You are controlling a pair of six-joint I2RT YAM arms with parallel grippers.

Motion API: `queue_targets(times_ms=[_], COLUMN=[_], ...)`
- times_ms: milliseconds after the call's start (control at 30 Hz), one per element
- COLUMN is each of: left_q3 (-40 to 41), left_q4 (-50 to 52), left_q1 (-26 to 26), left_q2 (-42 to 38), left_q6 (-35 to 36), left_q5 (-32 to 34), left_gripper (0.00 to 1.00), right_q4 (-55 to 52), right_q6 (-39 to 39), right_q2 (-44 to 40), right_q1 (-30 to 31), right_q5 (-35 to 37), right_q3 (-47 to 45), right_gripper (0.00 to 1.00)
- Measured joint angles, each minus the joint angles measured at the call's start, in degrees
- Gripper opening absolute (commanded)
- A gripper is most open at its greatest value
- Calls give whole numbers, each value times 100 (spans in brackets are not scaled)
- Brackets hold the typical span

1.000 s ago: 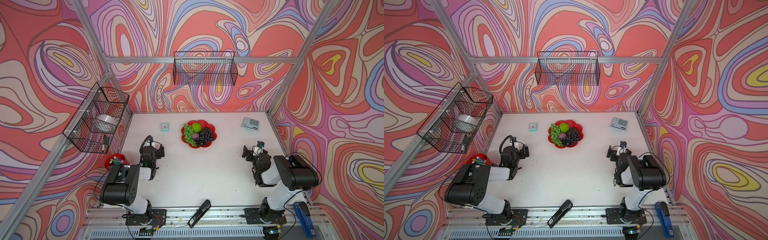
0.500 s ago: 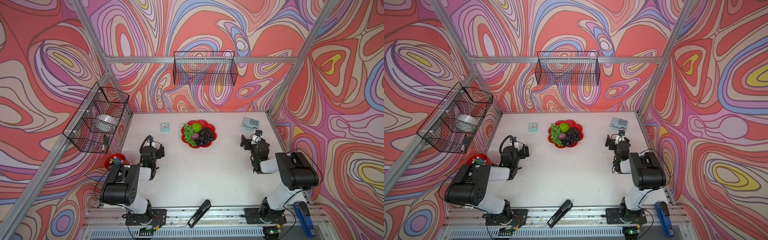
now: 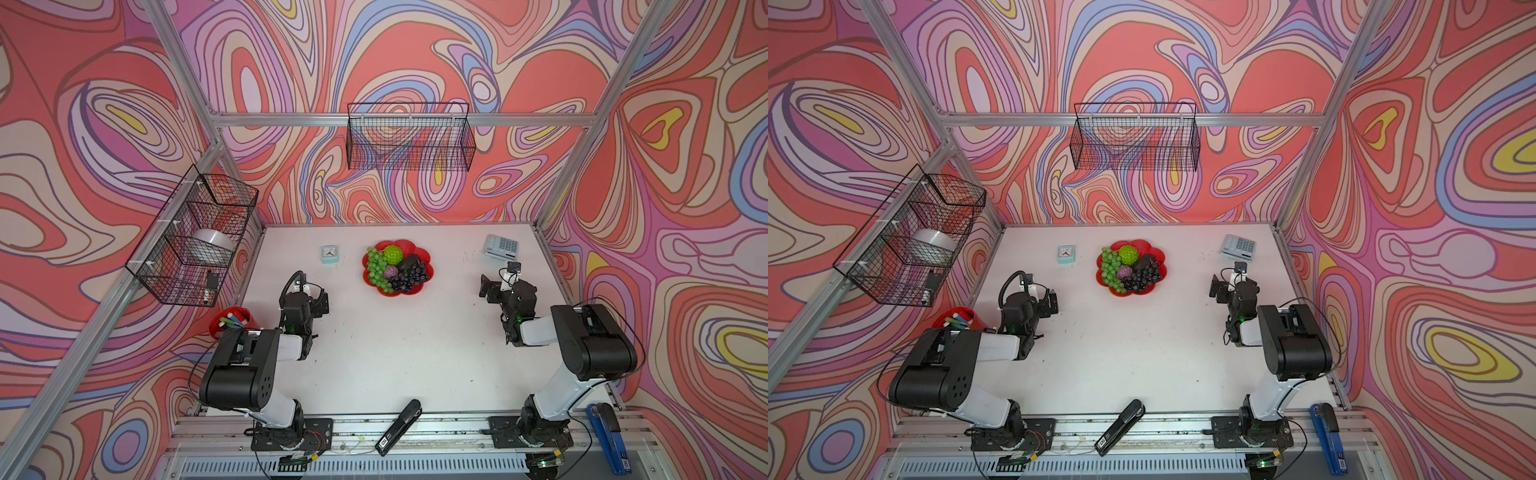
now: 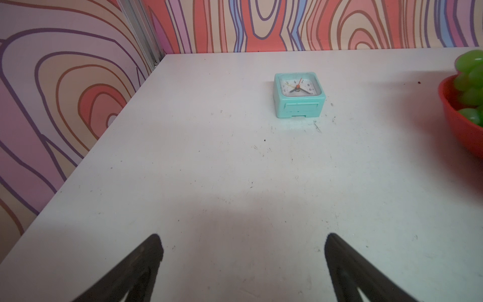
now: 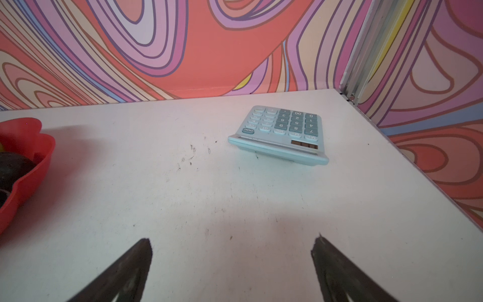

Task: Arrange fruit in a fruit bowl
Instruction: Reset both arms

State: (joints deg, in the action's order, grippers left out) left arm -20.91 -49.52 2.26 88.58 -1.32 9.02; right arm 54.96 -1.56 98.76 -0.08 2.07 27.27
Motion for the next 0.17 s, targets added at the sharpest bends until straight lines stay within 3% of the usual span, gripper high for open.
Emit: queue_targets(times_ms=[167], left_q3=[-2], left_q4=[0], left_q1=[0], left_q2=[0], left_q6=[-2], left_q5=[0], left_gripper=[100], right_q4=[-70], right_q6=[0], right_q2=[0], right_q1=[0], right_q5=[-4], right_q3=[0], right_gripper=[98])
